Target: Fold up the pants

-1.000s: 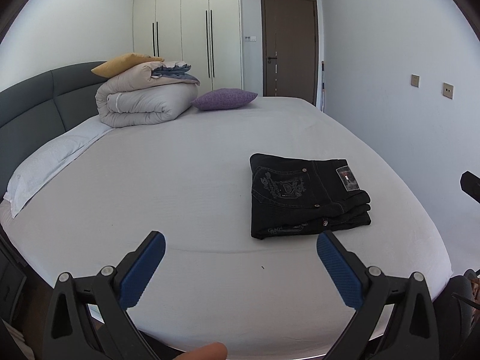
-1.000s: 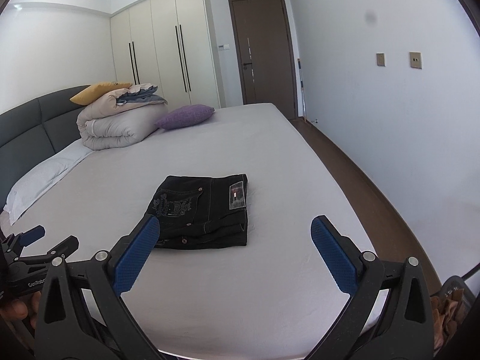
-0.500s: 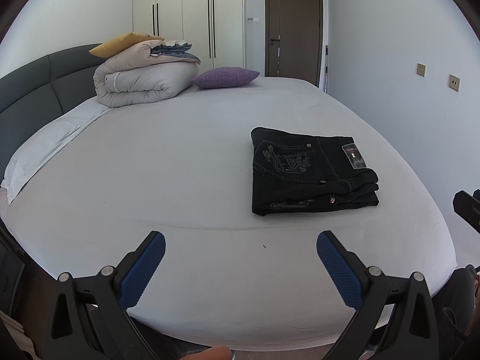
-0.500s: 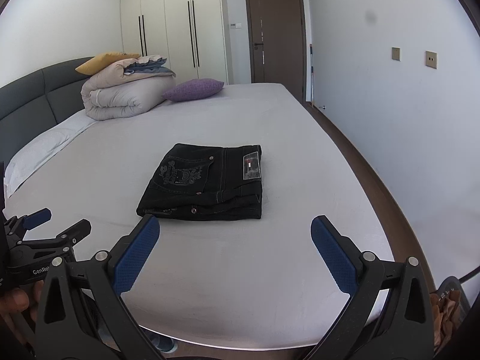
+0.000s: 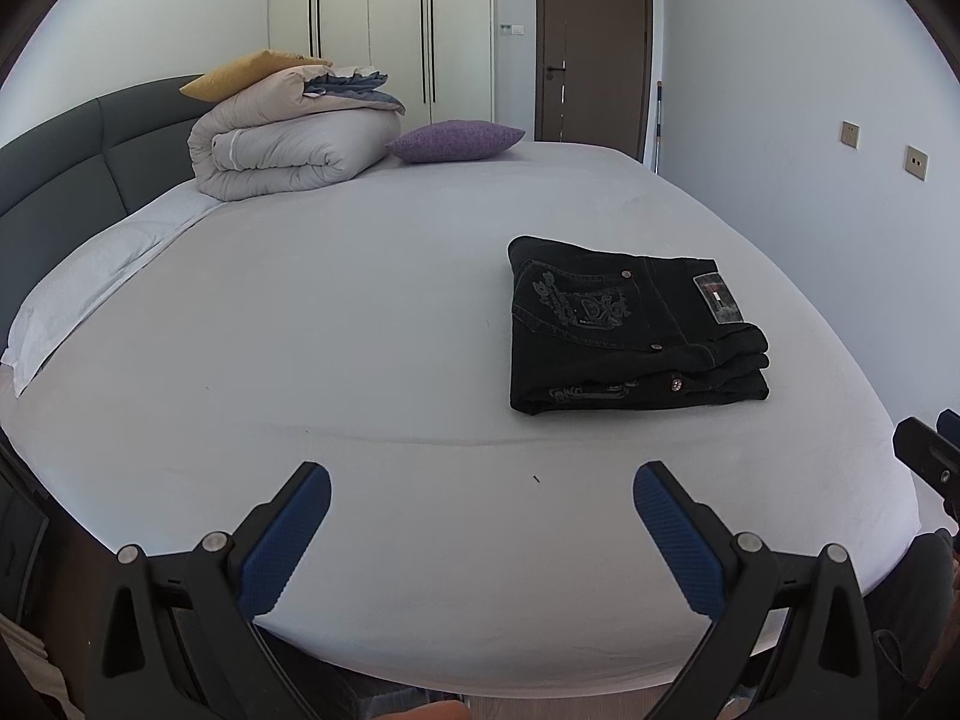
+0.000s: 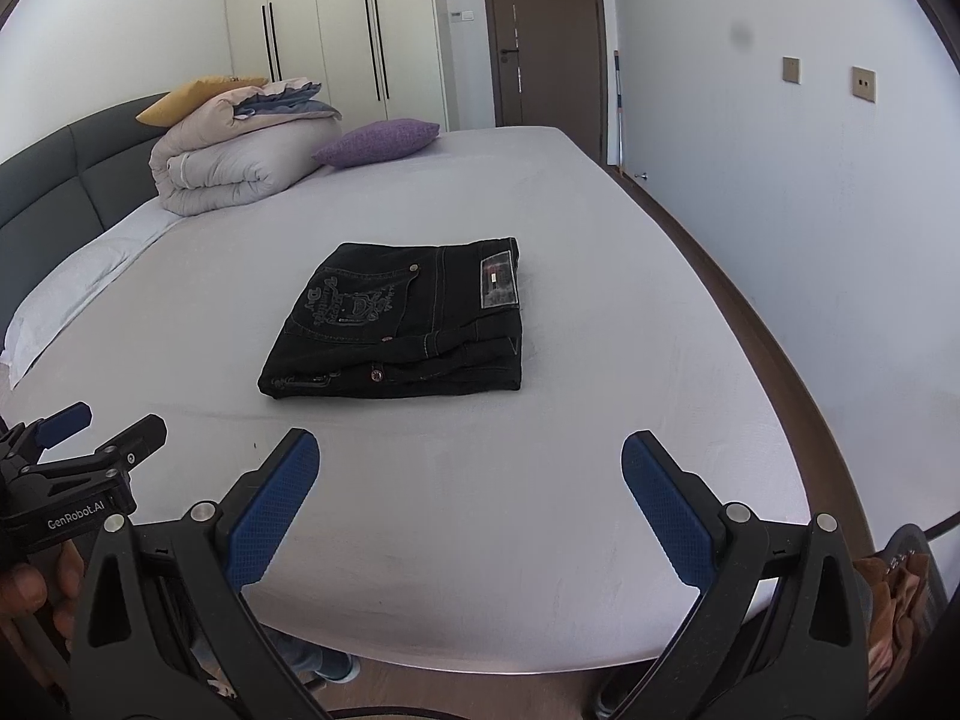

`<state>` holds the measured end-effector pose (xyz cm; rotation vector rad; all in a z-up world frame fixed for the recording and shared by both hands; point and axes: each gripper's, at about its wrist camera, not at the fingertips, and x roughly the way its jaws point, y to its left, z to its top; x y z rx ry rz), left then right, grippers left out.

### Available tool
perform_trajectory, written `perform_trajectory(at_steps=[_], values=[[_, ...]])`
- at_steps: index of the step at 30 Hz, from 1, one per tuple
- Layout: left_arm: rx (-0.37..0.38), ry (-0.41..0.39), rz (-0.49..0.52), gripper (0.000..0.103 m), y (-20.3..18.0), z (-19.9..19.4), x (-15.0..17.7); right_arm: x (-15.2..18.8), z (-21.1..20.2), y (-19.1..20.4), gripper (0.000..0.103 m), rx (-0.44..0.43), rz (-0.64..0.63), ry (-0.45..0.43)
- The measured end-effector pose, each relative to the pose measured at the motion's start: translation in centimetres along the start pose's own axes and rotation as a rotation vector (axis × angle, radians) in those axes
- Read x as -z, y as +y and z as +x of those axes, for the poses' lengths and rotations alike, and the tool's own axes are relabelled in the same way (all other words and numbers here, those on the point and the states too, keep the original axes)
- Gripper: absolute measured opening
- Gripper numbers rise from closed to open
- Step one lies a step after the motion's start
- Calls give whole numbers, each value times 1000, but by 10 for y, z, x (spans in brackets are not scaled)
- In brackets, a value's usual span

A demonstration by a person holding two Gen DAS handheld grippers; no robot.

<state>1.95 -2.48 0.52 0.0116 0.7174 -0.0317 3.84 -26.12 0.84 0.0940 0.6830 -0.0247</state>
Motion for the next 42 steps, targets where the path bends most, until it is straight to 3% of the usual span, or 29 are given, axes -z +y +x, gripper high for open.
perform_trajectory(at_steps=[12,42], values=[[14,11,-5,103,-4,2,3,15,11,7,103,0,-35,10],[31,32,-7,103,-7,4,5,14,12,25,103,-12,-10,0]])
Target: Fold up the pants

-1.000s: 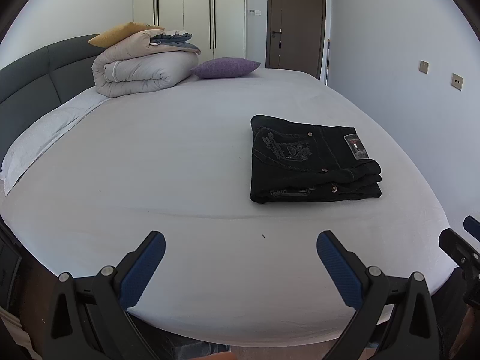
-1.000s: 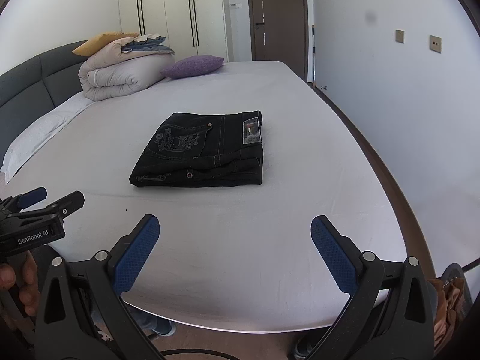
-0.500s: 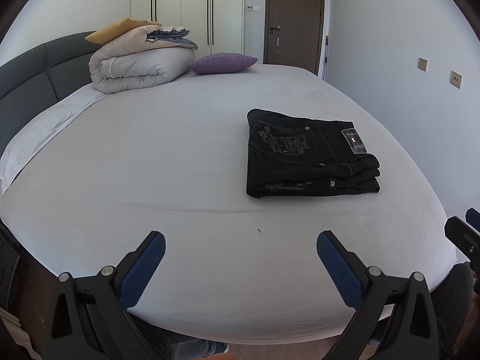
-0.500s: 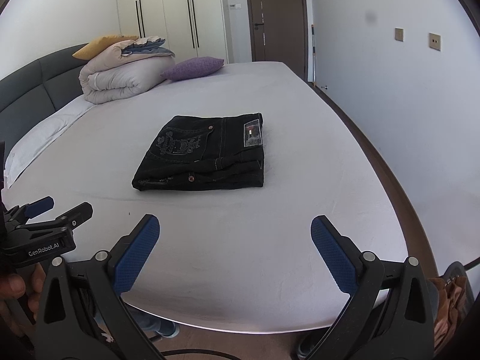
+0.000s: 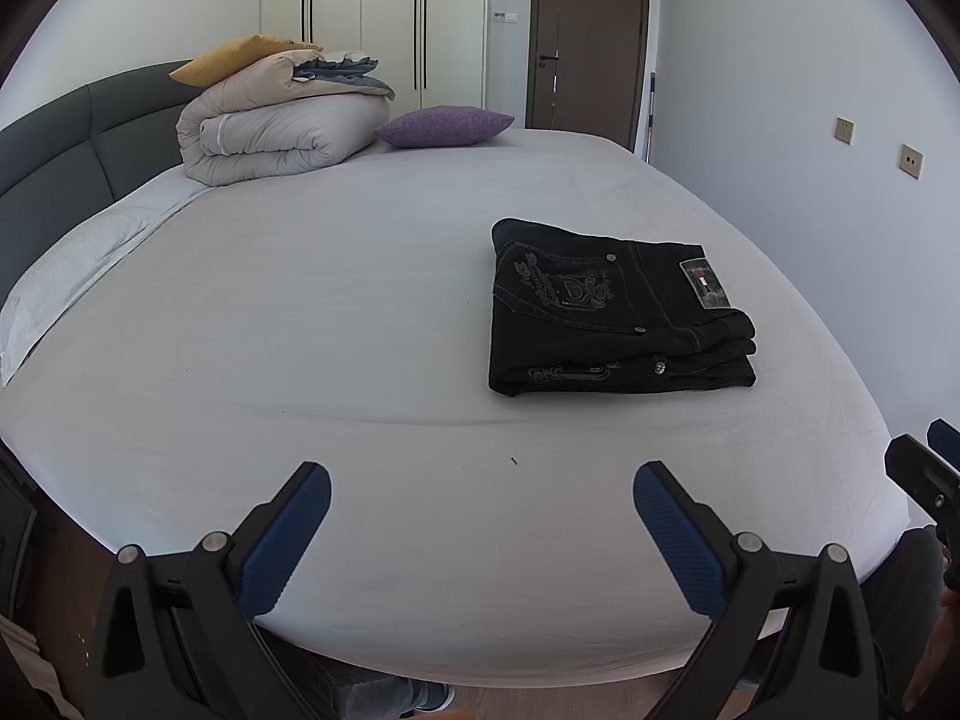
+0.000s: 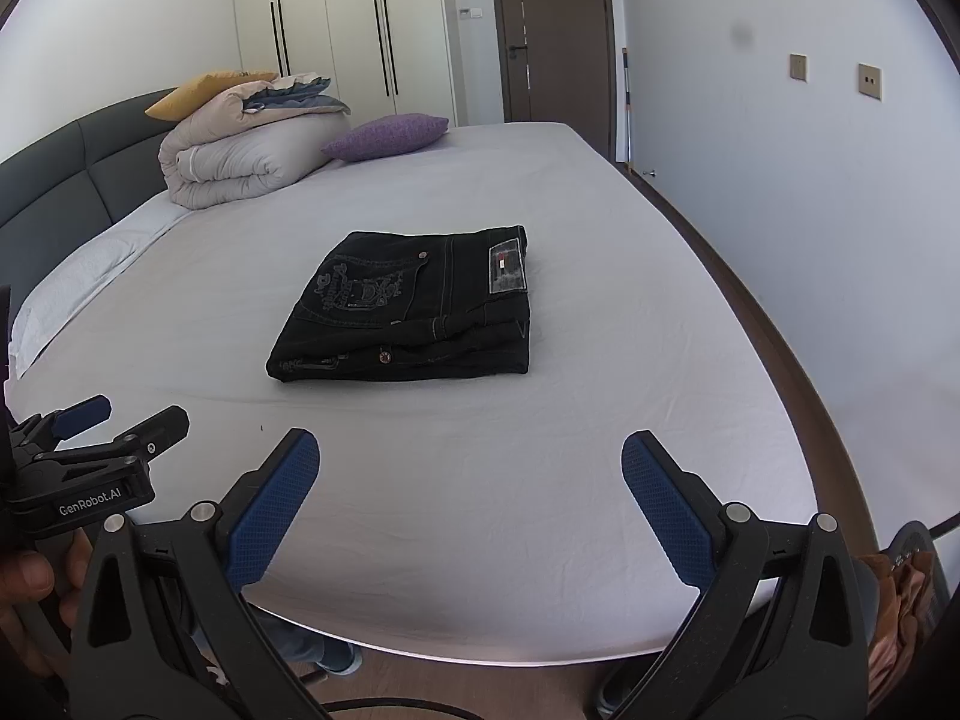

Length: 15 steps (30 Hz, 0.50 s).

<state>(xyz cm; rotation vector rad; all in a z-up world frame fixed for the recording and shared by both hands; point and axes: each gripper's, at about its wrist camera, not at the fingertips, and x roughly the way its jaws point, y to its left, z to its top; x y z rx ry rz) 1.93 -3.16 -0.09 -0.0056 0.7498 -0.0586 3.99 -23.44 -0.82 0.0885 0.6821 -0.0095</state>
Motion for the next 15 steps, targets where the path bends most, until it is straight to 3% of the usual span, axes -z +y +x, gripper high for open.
perform_trajectory(at_steps=[15], values=[[5,3,-6,103,0,0,2,1,-1,3,103,0,1,2]])
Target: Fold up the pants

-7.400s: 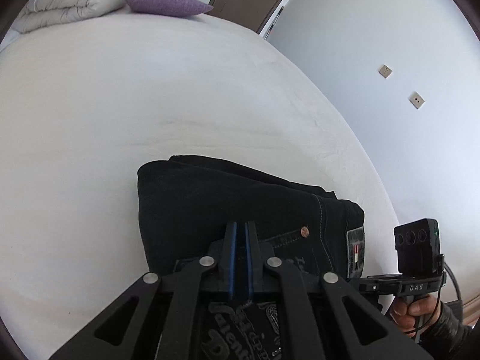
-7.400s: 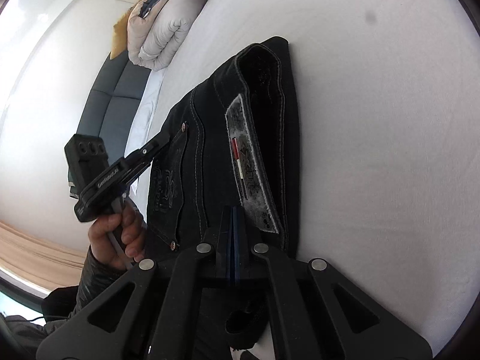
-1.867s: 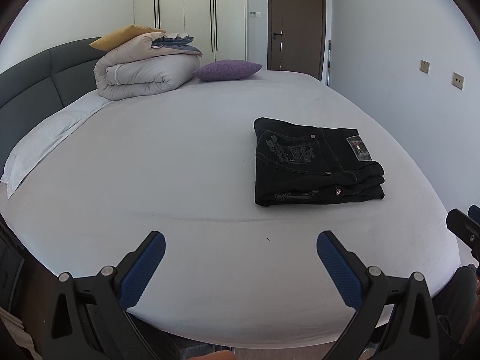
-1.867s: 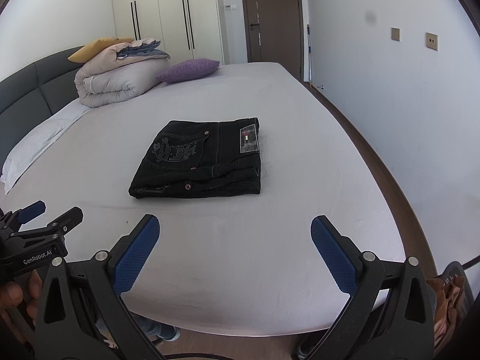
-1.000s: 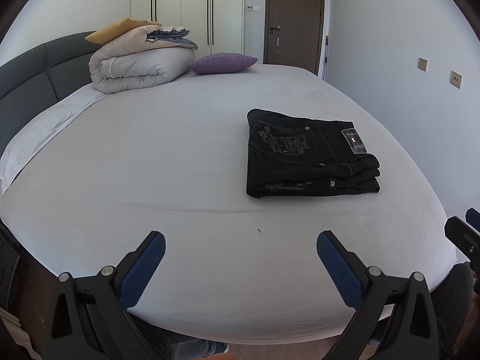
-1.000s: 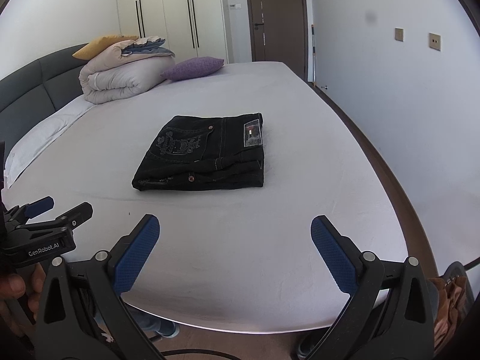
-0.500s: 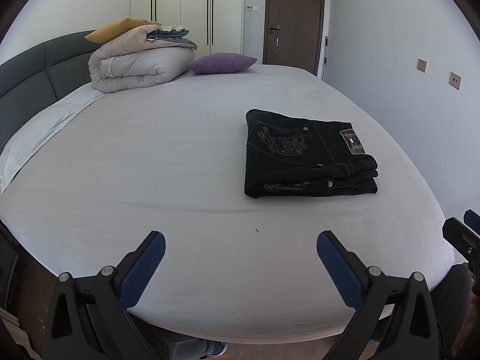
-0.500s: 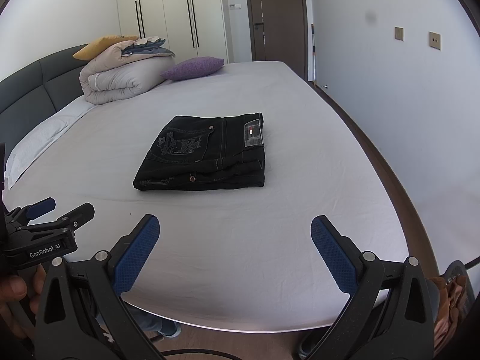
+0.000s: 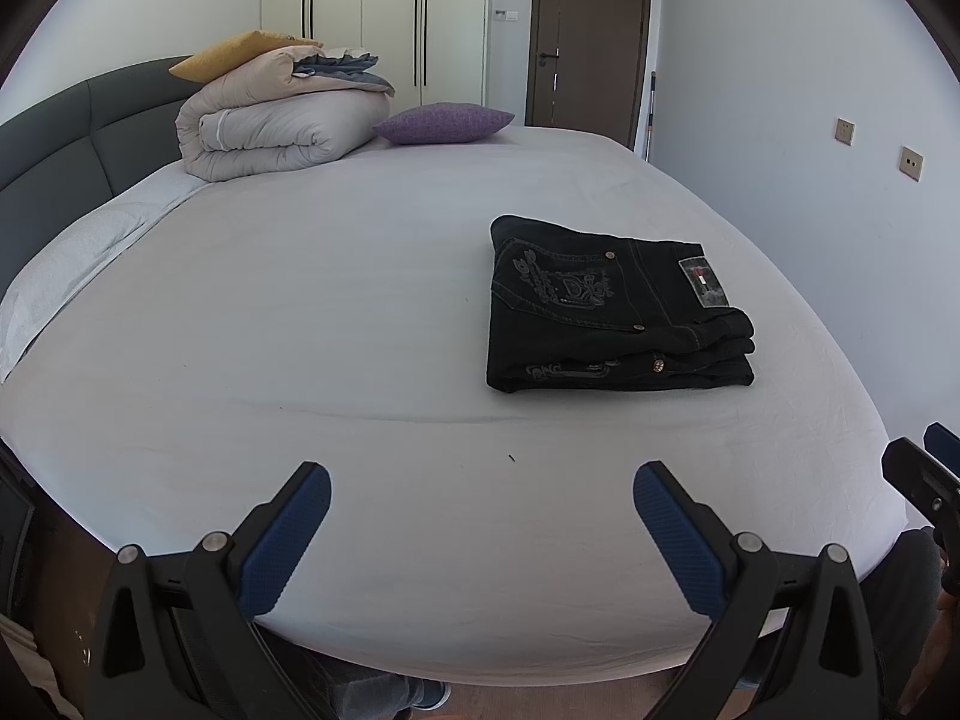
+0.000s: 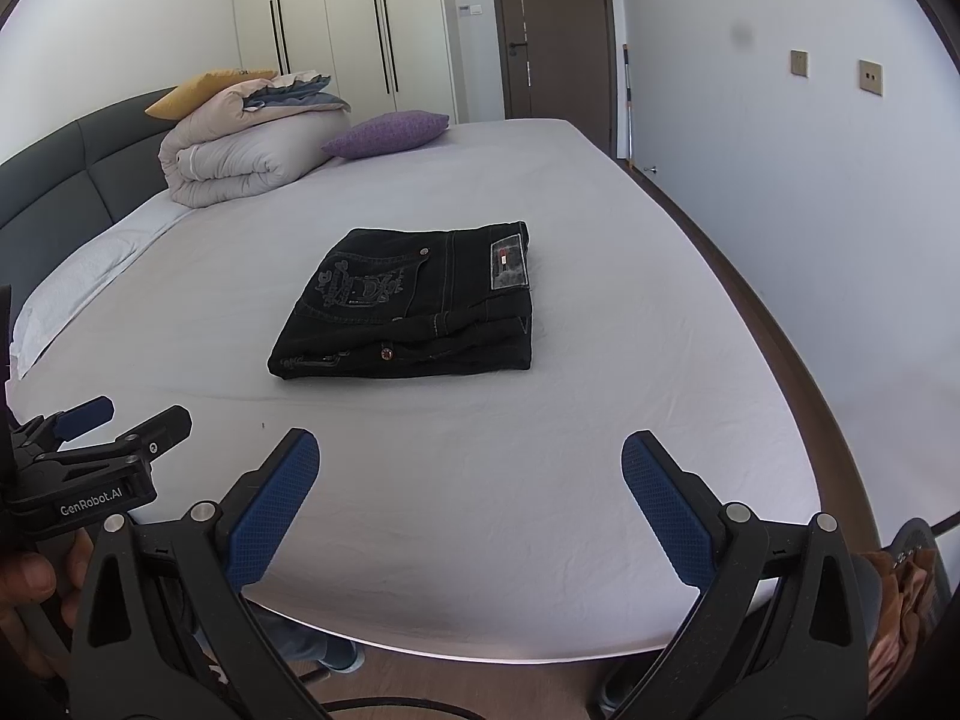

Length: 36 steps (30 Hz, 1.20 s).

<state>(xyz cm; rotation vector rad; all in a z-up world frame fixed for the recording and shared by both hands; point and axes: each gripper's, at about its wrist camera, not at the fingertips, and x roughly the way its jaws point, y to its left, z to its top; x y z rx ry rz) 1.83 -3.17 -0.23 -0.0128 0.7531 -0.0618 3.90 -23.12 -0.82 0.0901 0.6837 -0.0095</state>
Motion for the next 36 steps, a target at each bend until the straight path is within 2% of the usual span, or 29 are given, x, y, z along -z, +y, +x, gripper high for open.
perform_trajectory(at_steps=[36], values=[[2,4,-1,103,0,4,3,6,-2,7,103,-11,8,5]])
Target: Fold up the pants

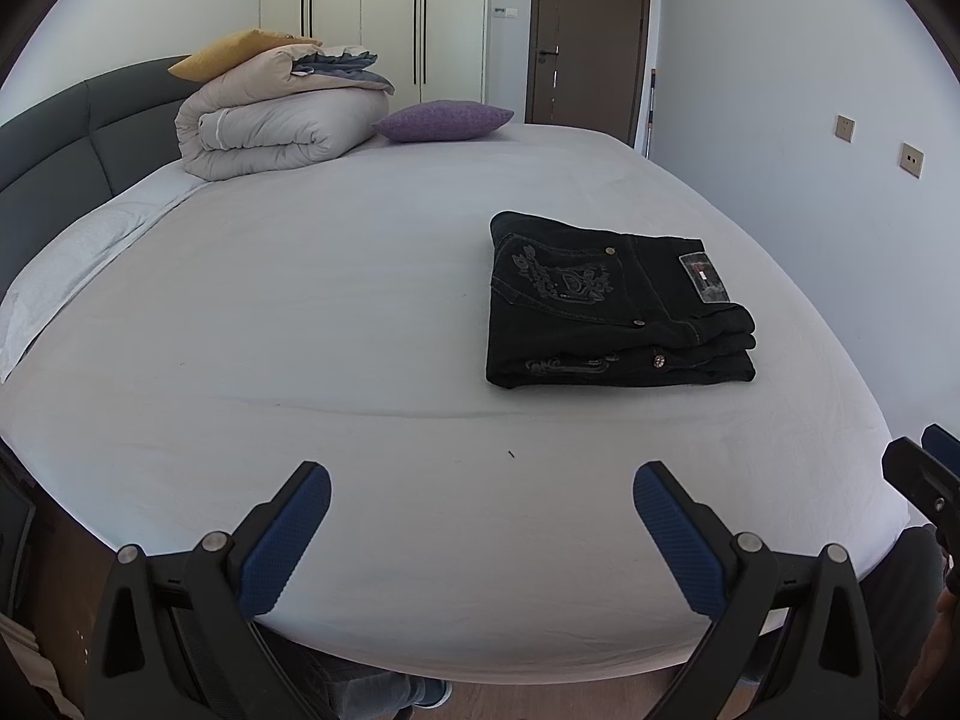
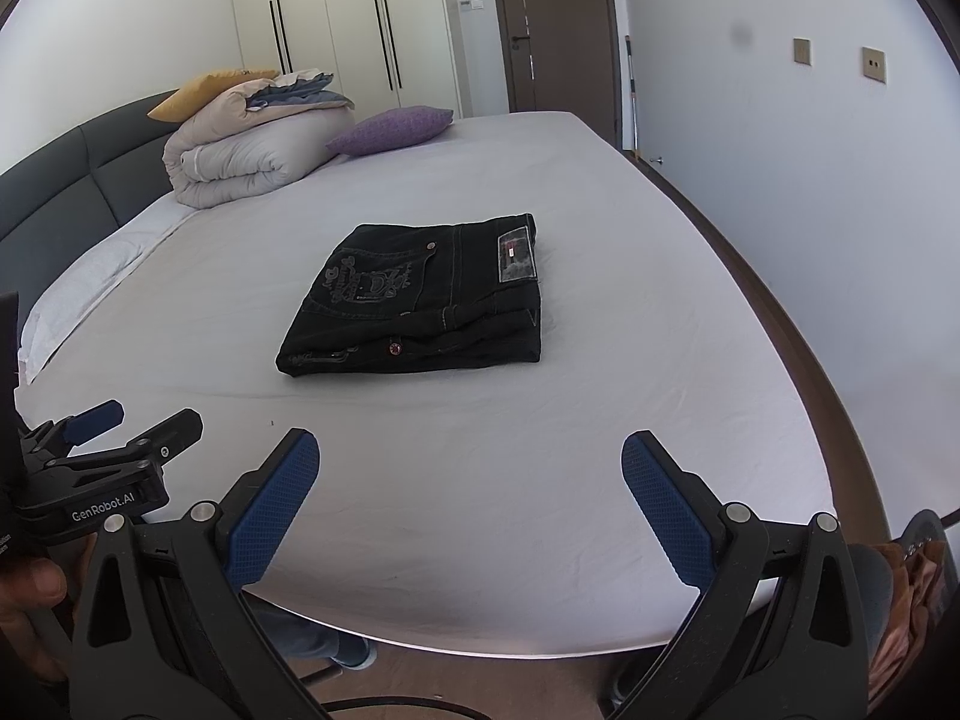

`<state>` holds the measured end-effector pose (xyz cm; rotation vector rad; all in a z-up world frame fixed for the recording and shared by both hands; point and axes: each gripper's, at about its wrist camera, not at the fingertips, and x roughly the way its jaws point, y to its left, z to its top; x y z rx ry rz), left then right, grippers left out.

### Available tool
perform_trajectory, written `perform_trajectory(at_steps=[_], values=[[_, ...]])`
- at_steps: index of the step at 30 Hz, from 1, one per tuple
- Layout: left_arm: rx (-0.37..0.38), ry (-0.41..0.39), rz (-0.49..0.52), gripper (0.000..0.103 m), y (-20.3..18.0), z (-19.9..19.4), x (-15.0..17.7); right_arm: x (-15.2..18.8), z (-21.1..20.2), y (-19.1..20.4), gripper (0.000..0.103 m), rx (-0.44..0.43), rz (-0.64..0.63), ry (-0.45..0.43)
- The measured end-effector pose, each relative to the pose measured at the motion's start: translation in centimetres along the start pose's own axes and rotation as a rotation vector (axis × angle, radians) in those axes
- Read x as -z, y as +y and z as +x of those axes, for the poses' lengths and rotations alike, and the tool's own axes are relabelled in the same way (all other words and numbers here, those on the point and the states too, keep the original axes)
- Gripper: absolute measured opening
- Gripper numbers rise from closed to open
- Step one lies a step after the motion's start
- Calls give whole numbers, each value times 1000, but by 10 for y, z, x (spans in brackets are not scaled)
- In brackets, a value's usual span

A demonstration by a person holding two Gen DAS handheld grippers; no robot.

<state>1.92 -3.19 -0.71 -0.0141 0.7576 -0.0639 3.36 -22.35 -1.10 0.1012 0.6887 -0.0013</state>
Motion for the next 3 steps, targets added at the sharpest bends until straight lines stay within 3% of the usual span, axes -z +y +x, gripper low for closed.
perform_trajectory(at_steps=[3], values=[[2,1,-2,103,1,0,0,0,0,-1,103,-1,1,0]])
